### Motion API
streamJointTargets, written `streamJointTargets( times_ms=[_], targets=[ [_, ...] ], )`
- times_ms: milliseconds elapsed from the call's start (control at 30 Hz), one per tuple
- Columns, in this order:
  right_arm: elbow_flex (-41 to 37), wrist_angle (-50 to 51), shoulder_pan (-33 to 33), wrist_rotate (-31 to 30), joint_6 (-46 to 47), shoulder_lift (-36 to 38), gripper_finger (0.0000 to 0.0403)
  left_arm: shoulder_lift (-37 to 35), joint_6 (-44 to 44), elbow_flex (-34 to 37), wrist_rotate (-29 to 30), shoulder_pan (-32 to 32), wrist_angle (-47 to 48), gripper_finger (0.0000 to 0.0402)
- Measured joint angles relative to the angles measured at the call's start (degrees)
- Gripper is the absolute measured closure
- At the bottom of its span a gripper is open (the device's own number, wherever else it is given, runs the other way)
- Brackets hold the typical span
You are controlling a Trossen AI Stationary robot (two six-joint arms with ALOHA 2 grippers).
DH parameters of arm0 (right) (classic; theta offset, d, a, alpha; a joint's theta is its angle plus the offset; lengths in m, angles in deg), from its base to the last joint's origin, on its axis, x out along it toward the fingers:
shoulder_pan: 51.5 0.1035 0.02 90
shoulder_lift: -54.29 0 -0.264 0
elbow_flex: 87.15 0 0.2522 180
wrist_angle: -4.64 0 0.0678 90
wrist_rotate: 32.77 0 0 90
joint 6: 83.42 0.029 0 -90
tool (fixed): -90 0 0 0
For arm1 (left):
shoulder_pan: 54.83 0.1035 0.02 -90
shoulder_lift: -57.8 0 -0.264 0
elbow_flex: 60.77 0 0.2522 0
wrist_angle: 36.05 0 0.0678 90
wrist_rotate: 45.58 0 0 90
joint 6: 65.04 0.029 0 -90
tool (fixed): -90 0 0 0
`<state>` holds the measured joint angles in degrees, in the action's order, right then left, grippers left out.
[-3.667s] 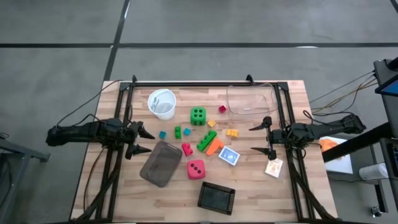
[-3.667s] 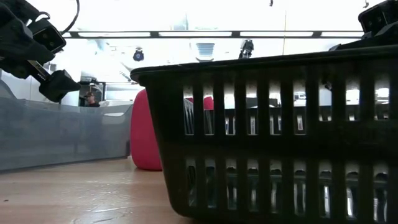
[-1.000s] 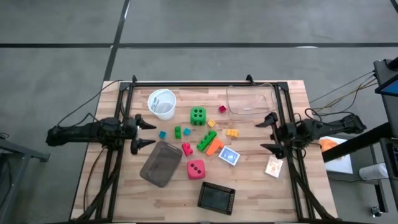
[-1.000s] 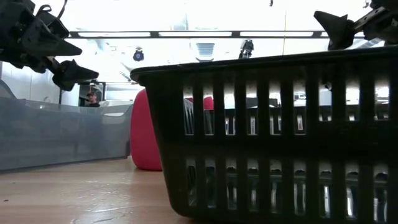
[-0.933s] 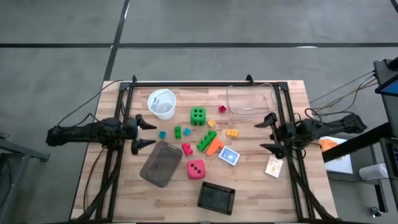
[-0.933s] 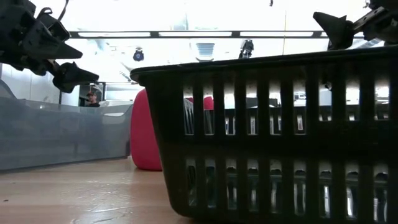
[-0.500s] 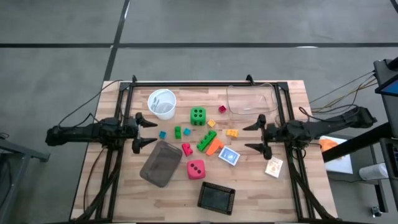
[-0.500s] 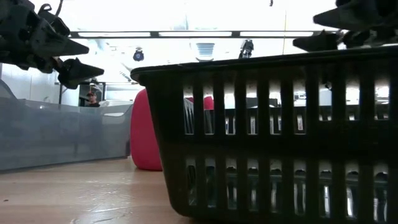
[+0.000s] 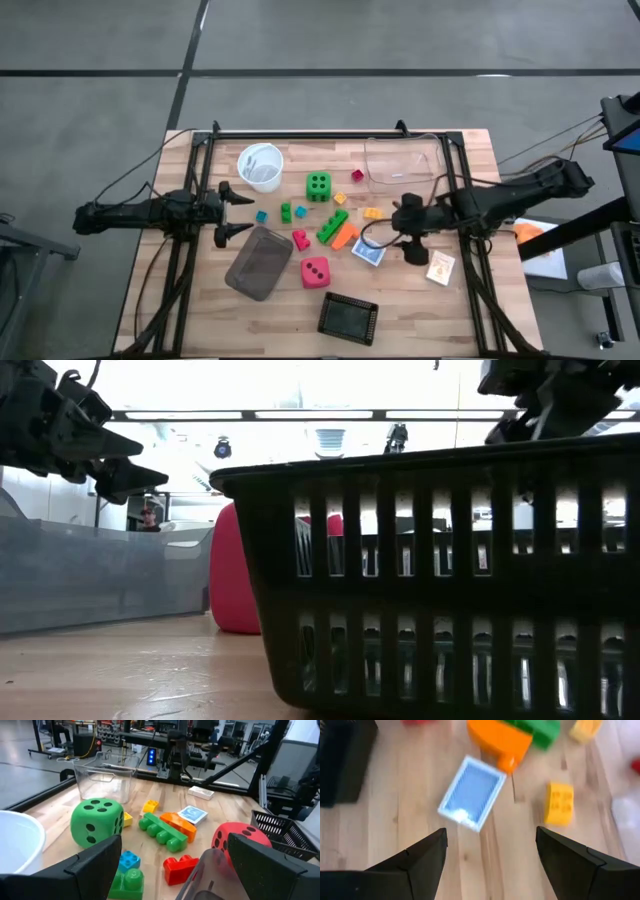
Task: Pick & Place Toys
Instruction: Put the yellow deck of cards into the black bin
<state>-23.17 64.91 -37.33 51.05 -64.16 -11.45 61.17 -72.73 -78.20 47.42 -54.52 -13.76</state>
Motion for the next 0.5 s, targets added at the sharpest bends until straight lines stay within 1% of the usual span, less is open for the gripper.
streamJointTargets(
  times_ms=[100,233,400,500],
  targets=[
    [4.1,8.1,1.8,0.1,3.6,-3.1,0.0107,0.0,0.4,-0.1,0.0,0.0,0.1,0.0039],
    [5.3,16.3,5.1,0.3,10.0,-6.2,0.0107,0.0,-0.2,0.1,0.0,0.0,-0.3,0.0039],
    [4.2,17.9,9.8,2.5,16.5,-9.8,0.0115,0.2,-0.2,0.1,0.0,0.0,-0.3,0.0039],
    [4.2,18.0,12.0,4.7,18.9,-12.4,0.0150,0.2,-0.2,0.1,0.0,0.0,-0.3,0.0039]
  ],
)
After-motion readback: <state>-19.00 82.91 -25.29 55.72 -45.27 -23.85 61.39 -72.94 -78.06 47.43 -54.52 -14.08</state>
